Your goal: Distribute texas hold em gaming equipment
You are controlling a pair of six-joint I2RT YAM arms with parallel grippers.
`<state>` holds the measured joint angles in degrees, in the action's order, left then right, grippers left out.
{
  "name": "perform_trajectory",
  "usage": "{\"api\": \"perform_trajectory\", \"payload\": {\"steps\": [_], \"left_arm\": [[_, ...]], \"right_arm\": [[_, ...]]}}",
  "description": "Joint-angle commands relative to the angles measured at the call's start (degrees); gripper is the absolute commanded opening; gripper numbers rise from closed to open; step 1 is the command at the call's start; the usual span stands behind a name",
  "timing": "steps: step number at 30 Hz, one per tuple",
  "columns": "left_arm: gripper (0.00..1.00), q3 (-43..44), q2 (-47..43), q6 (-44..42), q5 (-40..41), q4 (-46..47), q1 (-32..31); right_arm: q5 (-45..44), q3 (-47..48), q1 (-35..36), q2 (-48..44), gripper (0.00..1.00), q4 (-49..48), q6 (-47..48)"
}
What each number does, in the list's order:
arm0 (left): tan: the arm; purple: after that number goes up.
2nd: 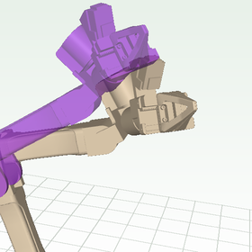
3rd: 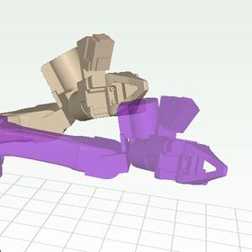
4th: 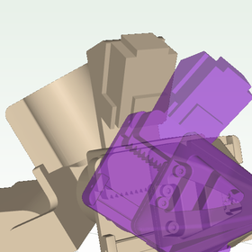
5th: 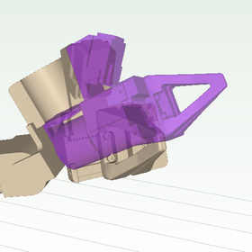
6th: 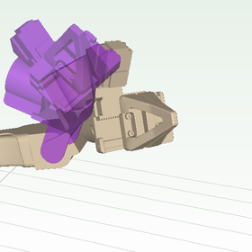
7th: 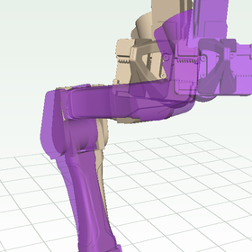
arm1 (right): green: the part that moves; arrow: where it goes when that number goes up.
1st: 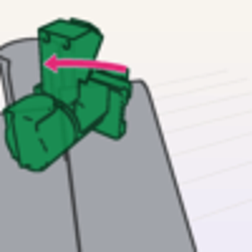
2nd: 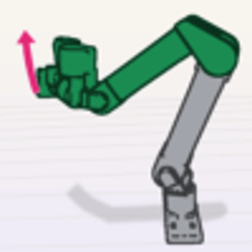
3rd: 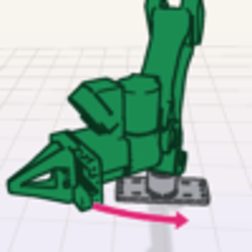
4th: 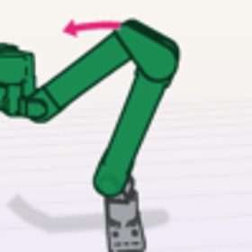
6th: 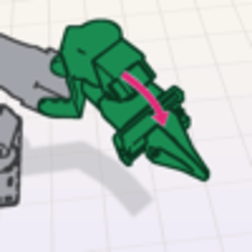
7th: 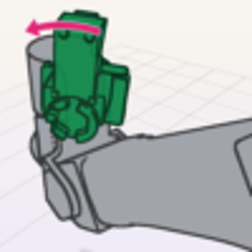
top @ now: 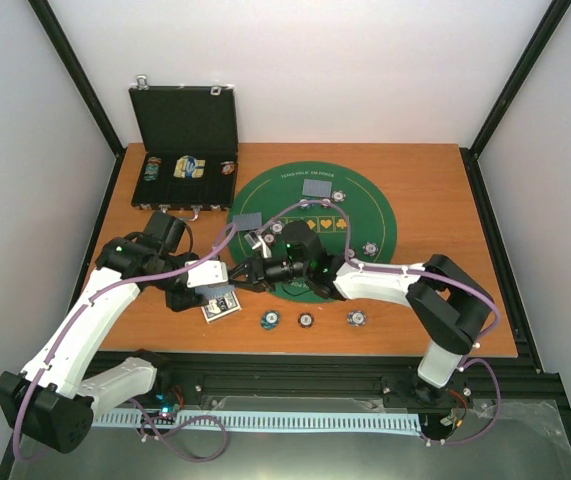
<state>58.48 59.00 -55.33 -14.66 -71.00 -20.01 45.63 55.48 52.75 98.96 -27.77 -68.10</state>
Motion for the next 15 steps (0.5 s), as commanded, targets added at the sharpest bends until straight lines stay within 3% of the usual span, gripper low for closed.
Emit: {"api": "perform_trajectory", "payload": {"steps": [1, 8, 15], "left_arm": [[0.18, 1.74, -1.23, -1.18, -0.12, -0.63, -0.29], [0.18, 1.55, -1.17, -1.18, -0.15, -0.51, -0.29], [0.18, 1.21, -1.25, -1.34, 0.24, -0.45, -0.29]], "right_arm": [[-2.01, -1.76, -1.24, -3.07, 0.12, 4.26, 1.50], [-2.28, -2.43, -2.01, -5.64, 0.03, 5.69, 1.77], [-1.90, -3.20, -5.31, -8.94, 0.03, 6.80, 2.03]]}}
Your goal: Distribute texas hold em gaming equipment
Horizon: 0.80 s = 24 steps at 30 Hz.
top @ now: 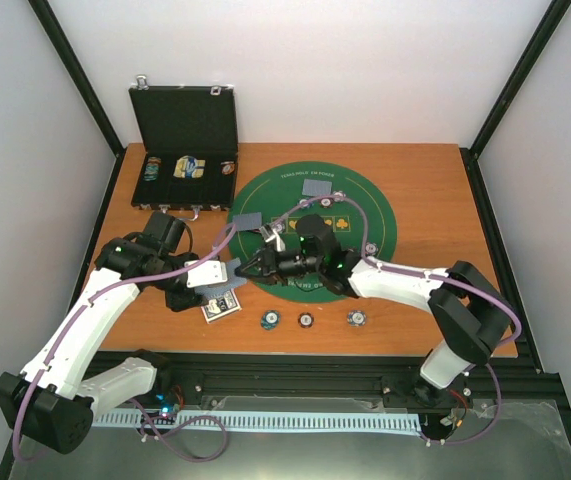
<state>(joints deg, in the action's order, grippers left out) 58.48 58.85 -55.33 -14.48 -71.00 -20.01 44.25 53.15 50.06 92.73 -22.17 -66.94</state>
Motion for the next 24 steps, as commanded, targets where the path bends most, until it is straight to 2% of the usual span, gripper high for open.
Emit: {"api": "perform_trajectory", "payload": {"steps": [1, 7, 12, 24], "left_arm": [[0.18, 1.20, -1.09, -1.29, 0.09, -0.45, -0.29], [0.18, 1.25, -1.15, -1.37, 0.45, -0.54, -0.29], [0.18, 1.20, -1.31, -1.32, 0.42, -0.71, -0.29], [0.18, 2.16, -1.73, -1.02, 0.31, -1.98, -0.29]], "right_arm": [[-0.61, -0.85, -3.32, -3.13, 0.03, 1.89, 1.11], [1.05, -0.36, -9.29, -3.80, 0.03, 4.22, 2.23], [2.93, 6.09, -13.69, 0.82, 0.03, 10.29, 6.57], [2.90, 37.10, -20.14, 31.83, 0.03, 27.13, 16.93]]}}
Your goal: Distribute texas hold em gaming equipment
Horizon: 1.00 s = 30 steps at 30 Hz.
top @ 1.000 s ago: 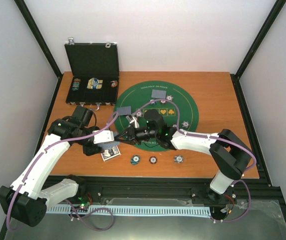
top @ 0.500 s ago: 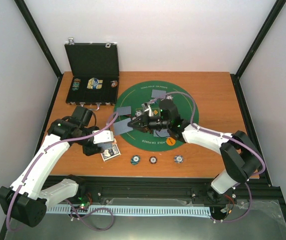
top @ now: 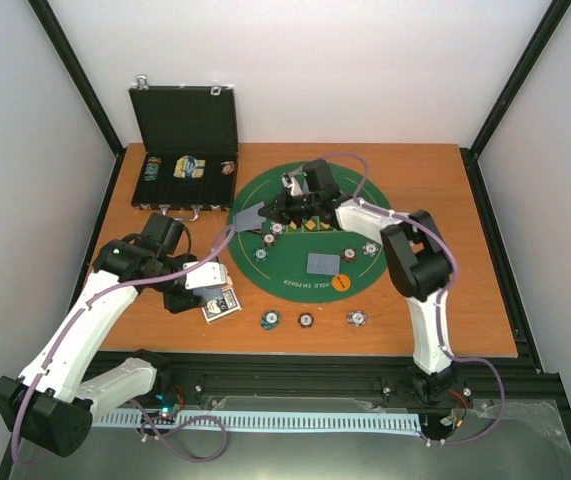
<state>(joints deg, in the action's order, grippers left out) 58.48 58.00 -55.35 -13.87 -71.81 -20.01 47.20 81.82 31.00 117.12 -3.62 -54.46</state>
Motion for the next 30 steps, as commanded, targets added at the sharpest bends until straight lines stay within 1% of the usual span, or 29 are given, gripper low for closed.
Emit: {"api": "perform_trajectory", "payload": {"steps": [1, 7, 11, 14, 15, 16, 19, 25, 27, 30], "left_arm": [[0.18, 2.24, -0.99, -0.92, -0.31, -1.22, -0.29], [0.17, 1.65, -1.22, -0.95, -0.38, -1.39, -0.29], [0.17, 1.64, -1.20, -0.90, -0.45, -1.47, -0.29], [0.17, 1.26, -1.22, -0.98, -0.36, -1.42, -0.28], [0.17, 1.00, -1.20, -1.04, -0.29, -1.36, -0.29], [0.17, 0.77, -1.29, -1.12, -0.22, -1.20, -0.29], [0.17, 0.58, -1.30, -1.22, -0.19, -1.05, -0.29], [0.17, 0.72, -1.12, -0.69, -0.42, -0.99, -0.34], [0.17, 0.59, -1.14, -0.48, -0.51, -0.73, -0.29], [0.17, 0.47, -1.09, -0.06, -0.76, -0.26, -0.29]], "right_arm": [[-0.28, 11.02, -1.12, 9.52, 0.03, 9.84, 4.79], [-1.34, 25.62, -1.21, 19.96, 0.03, 18.86, 7.25], [-2.61, 32.30, -1.30, 23.67, 0.03, 25.03, 9.89], [-4.38, 35.11, -1.28, 24.16, 0.23, 30.23, 13.12], [-5.02, 35.45, -1.36, 23.93, 0.28, 31.85, 14.31], [-5.69, 35.39, -1.45, 23.28, 0.31, 33.01, 15.30], [-6.83, 32.95, -2.02, 20.05, 0.33, 33.87, 16.80], [-8.58, 23.49, -2.36, 9.79, 0.33, 31.77, 17.93], [-7.91, 17.60, -2.29, 4.93, 0.34, 28.39, 17.00], [-6.01, 5.84, -1.23, -4.25, 0.41, 20.99, 14.27]]}}
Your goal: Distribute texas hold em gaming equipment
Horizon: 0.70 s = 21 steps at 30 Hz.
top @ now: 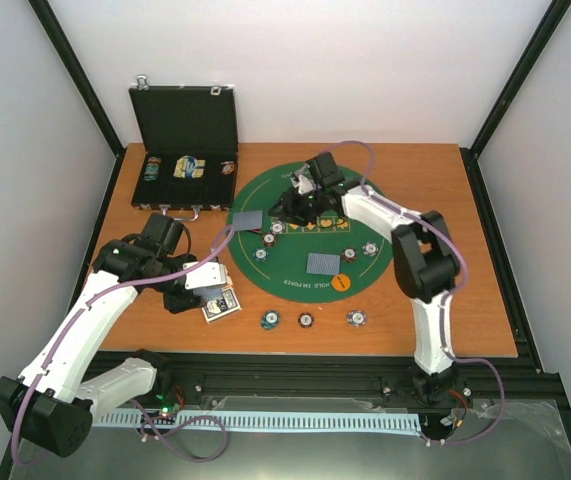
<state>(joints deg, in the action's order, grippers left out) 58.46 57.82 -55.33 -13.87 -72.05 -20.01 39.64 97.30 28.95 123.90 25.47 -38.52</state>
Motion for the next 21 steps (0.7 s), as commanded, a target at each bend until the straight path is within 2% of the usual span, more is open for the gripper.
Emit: {"api": "perform_trajectory", "payload": {"steps": [1, 5, 11, 16, 21], "left_arm": [[0.17, 0.36, -0.95, -0.09, -0.91, 0.16, -0.29], [0.16, 0.43, -0.65, 0.33, -1.48, 0.52, -0.29], [0.17, 1.01, -0.29, 0.79, -2.02, 0.82, -0.27], [0.16, 1.51, 0.25, 0.94, -2.17, 1.26, -0.29], [0.17, 1.79, 0.44, 1.06, -2.48, 1.16, -0.29]], "right_arm": [[2.32, -13.49, 1.56, -14.03, 0.44, -10.73, -2.59], [4.68, -28.96, 6.44, -24.94, 0.59, -21.66, -7.99], [3.73, -44.60, 15.28, -35.46, 0.67, -37.29, -18.07], [2.76, -47.16, 21.05, -35.64, 0.67, -44.40, -22.79], [2.81, -46.25, 23.69, -33.30, 0.67, -48.20, -25.03]]}}
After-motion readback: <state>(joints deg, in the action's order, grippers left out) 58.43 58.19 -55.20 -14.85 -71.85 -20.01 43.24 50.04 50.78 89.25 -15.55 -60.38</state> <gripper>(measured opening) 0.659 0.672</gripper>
